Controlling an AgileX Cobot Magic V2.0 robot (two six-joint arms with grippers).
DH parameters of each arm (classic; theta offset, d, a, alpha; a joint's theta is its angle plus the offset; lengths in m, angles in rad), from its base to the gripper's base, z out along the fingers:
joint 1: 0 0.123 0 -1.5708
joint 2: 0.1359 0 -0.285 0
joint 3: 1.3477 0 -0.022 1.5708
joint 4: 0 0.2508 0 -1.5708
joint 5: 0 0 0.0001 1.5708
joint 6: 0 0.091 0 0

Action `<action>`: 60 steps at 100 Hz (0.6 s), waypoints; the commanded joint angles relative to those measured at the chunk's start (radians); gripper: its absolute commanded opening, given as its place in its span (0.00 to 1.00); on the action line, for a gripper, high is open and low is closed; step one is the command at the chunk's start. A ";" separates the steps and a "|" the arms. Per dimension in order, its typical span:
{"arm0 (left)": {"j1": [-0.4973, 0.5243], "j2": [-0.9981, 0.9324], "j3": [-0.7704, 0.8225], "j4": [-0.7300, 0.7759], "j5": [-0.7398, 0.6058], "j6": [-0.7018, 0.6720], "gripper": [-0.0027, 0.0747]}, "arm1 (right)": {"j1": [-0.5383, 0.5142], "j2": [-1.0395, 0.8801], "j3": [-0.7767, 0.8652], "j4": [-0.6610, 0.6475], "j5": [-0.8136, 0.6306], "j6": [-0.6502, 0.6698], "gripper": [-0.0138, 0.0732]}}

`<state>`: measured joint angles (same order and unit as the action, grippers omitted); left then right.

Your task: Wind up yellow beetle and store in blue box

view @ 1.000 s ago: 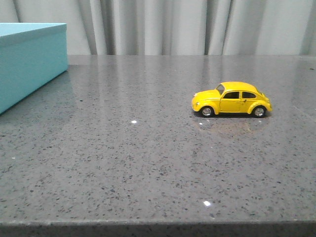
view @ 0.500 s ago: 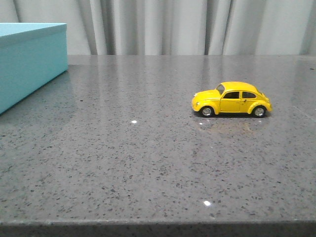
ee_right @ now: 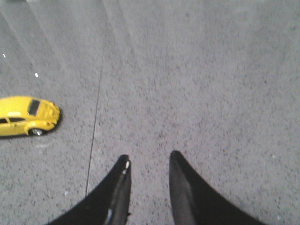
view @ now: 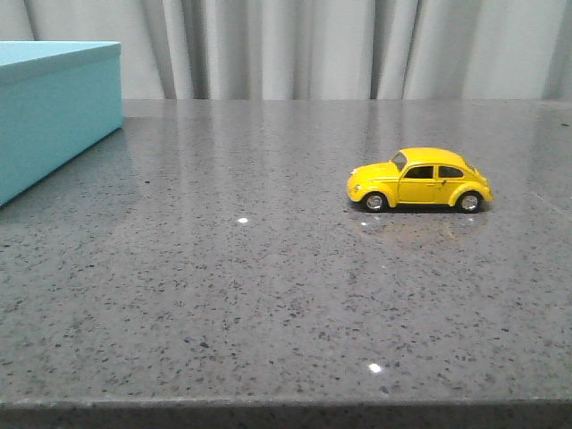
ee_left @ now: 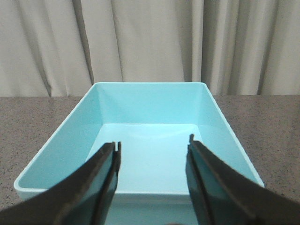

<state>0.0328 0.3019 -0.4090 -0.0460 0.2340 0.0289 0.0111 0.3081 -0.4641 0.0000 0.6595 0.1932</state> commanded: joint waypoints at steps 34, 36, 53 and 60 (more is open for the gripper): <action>-0.007 0.102 -0.080 -0.011 -0.136 -0.009 0.50 | -0.007 0.168 -0.126 0.000 0.088 -0.007 0.43; -0.007 0.102 -0.080 -0.011 -0.145 -0.009 0.50 | -0.007 0.168 -0.126 0.000 0.083 -0.007 0.43; -0.007 0.102 -0.080 -0.011 -0.159 -0.009 0.50 | -0.007 0.168 -0.126 0.000 0.055 -0.005 0.43; -0.007 0.102 -0.080 -0.011 -0.154 -0.009 0.50 | -0.007 0.176 -0.128 0.011 0.057 0.022 0.43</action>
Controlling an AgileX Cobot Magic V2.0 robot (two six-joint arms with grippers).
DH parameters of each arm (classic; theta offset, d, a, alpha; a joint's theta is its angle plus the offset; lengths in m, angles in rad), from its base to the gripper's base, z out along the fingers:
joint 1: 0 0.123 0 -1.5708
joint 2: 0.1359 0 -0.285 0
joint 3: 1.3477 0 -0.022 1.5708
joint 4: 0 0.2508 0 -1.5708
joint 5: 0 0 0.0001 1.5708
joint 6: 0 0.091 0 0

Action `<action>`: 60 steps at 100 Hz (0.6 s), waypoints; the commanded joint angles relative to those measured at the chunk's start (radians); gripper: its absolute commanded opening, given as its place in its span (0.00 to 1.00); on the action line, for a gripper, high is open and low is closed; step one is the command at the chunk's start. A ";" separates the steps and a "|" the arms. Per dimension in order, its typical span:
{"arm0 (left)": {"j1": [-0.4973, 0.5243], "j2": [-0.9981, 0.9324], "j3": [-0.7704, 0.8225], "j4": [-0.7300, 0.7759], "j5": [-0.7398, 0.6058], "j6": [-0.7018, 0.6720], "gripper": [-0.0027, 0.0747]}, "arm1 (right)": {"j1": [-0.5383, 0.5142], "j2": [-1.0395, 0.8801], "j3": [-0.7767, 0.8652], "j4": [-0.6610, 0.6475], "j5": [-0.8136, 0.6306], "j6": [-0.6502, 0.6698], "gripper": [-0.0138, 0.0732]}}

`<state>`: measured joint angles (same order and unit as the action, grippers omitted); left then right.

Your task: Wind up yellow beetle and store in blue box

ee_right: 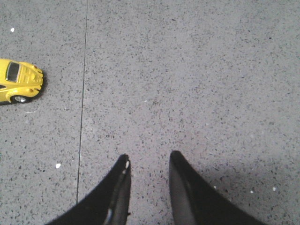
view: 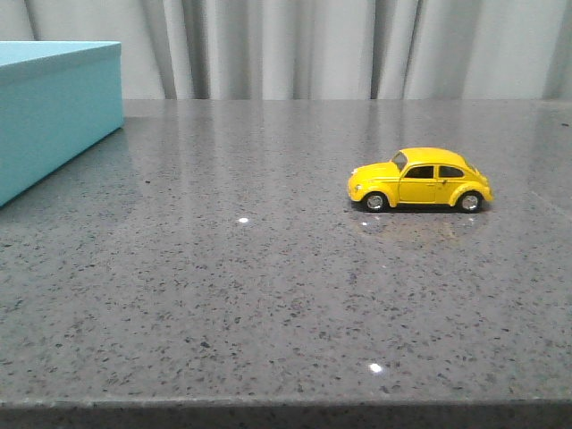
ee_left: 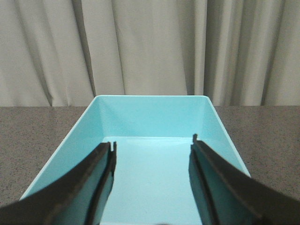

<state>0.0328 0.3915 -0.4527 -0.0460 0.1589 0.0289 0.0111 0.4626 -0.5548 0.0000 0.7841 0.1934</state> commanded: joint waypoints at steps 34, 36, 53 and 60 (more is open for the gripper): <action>-0.007 0.012 -0.036 -0.011 -0.068 -0.009 0.50 | -0.007 0.239 -0.194 0.017 0.136 0.045 0.61; -0.007 0.012 -0.036 -0.011 -0.068 -0.009 0.50 | -0.007 0.252 -0.209 0.018 0.143 0.045 0.63; -0.007 0.012 -0.036 -0.011 -0.068 -0.009 0.50 | -0.007 0.356 -0.334 0.018 0.220 0.045 0.66; -0.007 0.012 -0.036 -0.011 -0.068 -0.009 0.50 | -0.006 0.397 -0.379 0.024 0.244 0.045 0.66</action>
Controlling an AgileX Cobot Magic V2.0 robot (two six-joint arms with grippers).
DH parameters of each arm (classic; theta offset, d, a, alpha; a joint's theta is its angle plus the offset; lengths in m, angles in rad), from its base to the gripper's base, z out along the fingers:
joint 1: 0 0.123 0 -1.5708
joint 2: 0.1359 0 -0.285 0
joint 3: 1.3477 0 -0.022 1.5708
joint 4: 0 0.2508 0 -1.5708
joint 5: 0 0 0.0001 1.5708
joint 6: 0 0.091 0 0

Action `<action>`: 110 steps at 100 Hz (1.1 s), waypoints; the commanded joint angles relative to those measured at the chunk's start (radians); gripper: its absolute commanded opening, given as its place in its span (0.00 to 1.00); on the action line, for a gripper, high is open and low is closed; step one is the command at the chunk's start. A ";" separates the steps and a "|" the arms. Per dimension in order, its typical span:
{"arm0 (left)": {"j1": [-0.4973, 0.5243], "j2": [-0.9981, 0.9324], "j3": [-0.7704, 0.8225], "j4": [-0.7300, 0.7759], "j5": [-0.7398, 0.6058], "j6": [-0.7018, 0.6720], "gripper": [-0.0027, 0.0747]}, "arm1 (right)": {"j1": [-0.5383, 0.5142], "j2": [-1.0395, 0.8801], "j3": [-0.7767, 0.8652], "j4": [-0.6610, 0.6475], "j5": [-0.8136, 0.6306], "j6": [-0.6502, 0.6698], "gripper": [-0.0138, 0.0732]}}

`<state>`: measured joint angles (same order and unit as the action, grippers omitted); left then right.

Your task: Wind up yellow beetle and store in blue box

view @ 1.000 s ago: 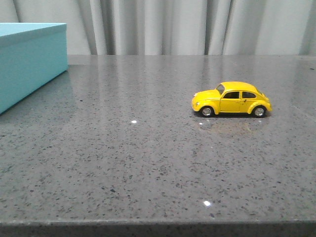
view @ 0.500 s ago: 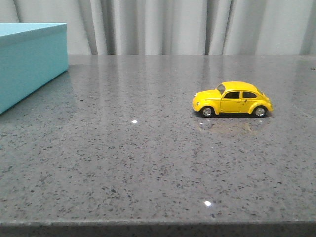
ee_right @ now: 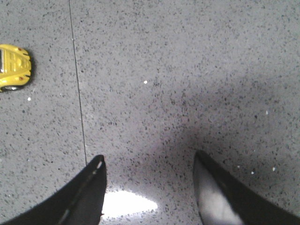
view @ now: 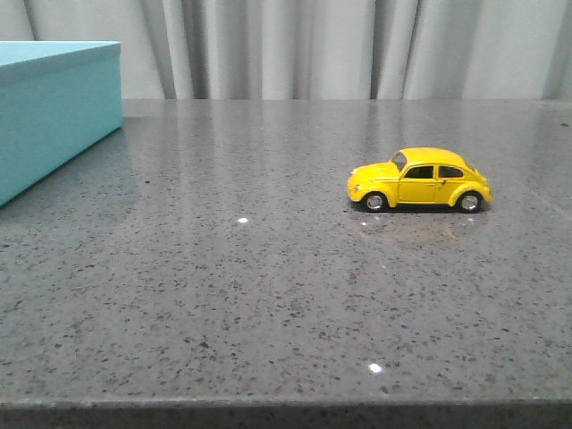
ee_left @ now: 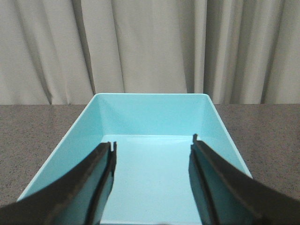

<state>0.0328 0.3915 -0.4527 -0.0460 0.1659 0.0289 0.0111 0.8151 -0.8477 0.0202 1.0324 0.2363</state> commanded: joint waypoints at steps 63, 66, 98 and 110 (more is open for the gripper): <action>-0.007 0.012 -0.036 -0.011 -0.075 -0.009 0.50 | 0.267 0.405 -0.353 0.027 0.009 0.152 0.66; -0.007 0.012 -0.036 -0.011 -0.075 -0.009 0.50 | 0.286 0.423 -0.365 0.026 0.009 0.163 0.66; -0.007 0.012 -0.036 -0.011 -0.075 -0.009 0.50 | 0.442 0.624 -0.513 0.022 0.025 0.233 0.66; -0.007 0.012 -0.036 -0.011 -0.075 -0.009 0.50 | 0.468 0.695 -0.568 0.001 0.047 0.277 0.66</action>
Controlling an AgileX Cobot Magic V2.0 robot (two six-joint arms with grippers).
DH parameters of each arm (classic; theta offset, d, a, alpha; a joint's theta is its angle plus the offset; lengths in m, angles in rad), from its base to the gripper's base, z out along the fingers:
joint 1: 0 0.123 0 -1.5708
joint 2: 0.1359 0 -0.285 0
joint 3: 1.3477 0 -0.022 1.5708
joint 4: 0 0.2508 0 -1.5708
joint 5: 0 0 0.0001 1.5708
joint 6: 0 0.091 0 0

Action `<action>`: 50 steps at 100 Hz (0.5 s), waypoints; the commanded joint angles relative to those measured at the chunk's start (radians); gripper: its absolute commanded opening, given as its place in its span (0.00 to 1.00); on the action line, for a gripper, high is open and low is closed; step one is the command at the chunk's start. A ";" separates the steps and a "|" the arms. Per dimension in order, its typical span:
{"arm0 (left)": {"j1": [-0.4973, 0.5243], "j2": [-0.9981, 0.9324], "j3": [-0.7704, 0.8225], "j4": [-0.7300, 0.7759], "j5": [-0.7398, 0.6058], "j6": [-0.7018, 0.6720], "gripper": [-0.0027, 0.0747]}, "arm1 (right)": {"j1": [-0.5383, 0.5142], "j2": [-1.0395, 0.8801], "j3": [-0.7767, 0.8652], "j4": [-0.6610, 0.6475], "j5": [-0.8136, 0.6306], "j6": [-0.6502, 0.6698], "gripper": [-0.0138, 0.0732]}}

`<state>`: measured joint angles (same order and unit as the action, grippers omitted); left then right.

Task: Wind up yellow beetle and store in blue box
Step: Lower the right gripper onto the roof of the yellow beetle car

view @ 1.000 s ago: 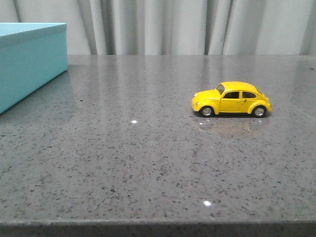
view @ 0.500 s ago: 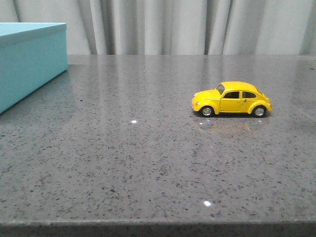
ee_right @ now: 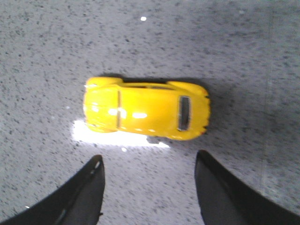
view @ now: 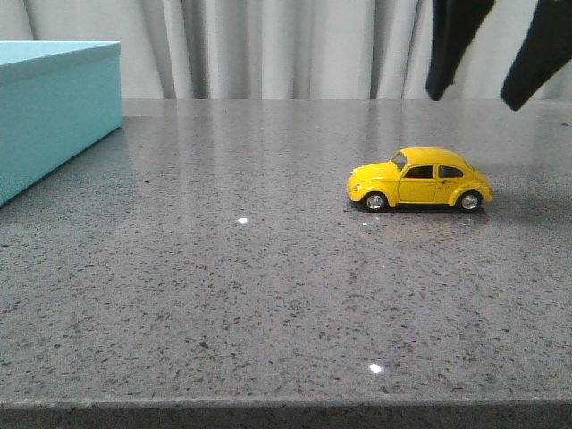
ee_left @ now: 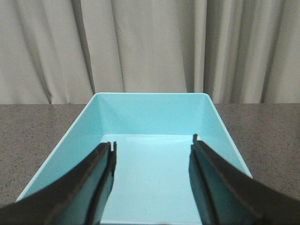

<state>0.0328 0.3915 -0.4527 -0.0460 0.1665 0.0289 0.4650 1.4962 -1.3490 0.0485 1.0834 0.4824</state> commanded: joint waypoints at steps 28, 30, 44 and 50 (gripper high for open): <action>-0.007 0.012 -0.036 -0.011 -0.075 -0.009 0.50 | 0.018 0.103 -0.120 -0.057 0.029 0.072 0.66; -0.007 0.012 -0.036 -0.011 -0.075 -0.009 0.50 | 0.018 0.106 -0.120 -0.062 0.030 0.074 0.66; -0.007 0.012 -0.036 -0.011 -0.075 -0.009 0.50 | 0.018 0.121 -0.120 -0.088 0.031 0.114 0.66; -0.007 0.012 -0.036 -0.011 -0.075 -0.009 0.50 | 0.018 0.128 -0.120 -0.089 0.029 0.114 0.66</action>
<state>0.0328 0.3915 -0.4527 -0.0460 0.1682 0.0289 0.4834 1.6525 -1.4363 -0.0167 1.1244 0.5851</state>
